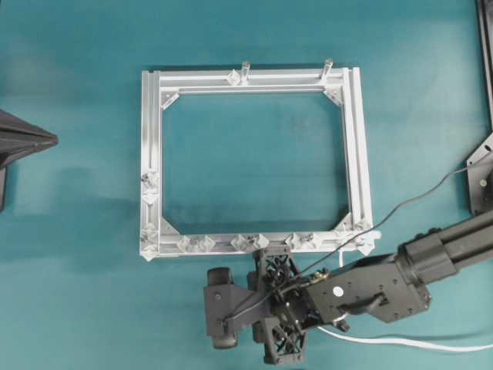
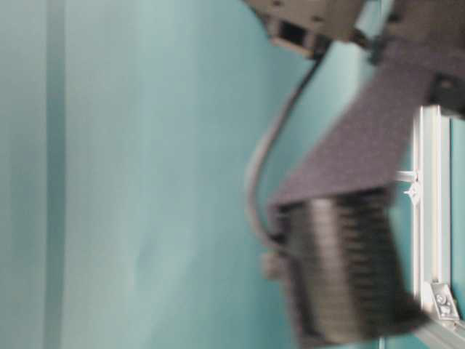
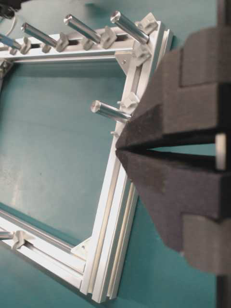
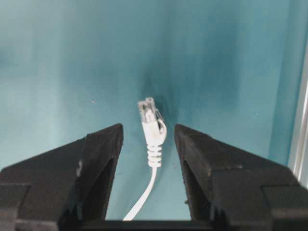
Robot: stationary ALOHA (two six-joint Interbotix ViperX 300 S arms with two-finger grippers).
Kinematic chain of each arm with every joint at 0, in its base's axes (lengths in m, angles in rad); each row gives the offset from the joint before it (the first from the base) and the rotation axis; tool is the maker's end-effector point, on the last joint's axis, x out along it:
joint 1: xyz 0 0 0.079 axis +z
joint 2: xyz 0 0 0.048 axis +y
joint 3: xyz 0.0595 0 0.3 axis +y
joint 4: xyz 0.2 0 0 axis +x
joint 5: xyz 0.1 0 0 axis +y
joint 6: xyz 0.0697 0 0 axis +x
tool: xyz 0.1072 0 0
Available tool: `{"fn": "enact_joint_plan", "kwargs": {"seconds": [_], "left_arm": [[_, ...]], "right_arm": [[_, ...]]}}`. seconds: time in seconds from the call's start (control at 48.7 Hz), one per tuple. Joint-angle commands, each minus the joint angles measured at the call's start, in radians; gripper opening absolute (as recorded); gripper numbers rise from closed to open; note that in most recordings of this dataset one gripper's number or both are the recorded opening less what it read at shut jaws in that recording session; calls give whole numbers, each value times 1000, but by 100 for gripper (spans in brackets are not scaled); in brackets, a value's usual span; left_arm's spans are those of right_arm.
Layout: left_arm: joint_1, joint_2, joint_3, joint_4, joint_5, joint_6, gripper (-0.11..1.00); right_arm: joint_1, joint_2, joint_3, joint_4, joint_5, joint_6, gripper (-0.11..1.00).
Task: Move the cable alternately left and right between 8 closely spaced pins so it hooks onto each one.
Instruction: 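Lower the right gripper onto the white cable plug and grasp it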
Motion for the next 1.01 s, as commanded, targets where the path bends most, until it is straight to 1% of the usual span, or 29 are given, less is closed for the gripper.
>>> {"fn": "enact_joint_plan", "kwargs": {"seconds": [0.0,0.082,0.287,0.472,0.554,0.616,0.657,0.78,0.8,0.985], "left_arm": [[-3,6,-14,3,-8,-2,0],[-5,8,-15,3,-8,-5,0],[-17,8,-20,3,-8,-11,0],[-31,8,-18,3,-8,-11,0],[-32,8,-18,3,-8,-11,0],[-32,8,-18,3,-8,-11,0],[-31,8,-18,3,-8,-11,0],[-31,8,-20,3,-8,-11,0],[-31,6,-20,3,-8,-11,0],[-32,6,-20,3,-8,-12,0]], "right_arm": [[3,-9,-23,0,-2,2,51],[5,-3,-23,-5,-3,2,51],[3,5,-23,-37,-6,2,51],[3,12,-23,-37,-8,2,51],[3,14,-23,-40,-6,2,48],[3,14,-23,-40,-8,2,45],[3,14,-23,-40,-8,2,40],[3,14,-32,-40,-3,2,15],[3,14,-37,-37,-2,2,14],[3,12,-52,-37,26,2,14]]}}
